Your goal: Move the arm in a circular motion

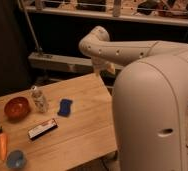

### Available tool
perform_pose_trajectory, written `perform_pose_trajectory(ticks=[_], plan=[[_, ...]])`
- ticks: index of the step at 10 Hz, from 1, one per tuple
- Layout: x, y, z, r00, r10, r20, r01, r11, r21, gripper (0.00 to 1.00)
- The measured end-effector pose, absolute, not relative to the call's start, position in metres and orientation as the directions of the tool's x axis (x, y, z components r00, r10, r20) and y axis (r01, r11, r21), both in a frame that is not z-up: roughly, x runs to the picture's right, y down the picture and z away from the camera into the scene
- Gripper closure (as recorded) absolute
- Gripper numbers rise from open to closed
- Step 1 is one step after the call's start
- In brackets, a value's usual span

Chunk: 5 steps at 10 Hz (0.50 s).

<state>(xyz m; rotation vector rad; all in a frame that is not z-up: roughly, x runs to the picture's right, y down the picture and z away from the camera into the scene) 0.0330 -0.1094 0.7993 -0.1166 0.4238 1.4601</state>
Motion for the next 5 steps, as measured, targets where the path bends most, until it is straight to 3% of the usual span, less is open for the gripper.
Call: perform_pose_trajectory(ticks=[5], plan=[[-0.081, -0.104, 0.796, 0.221, 0.908, -0.357, -0.975, 0.217, -0.053, 0.35]])
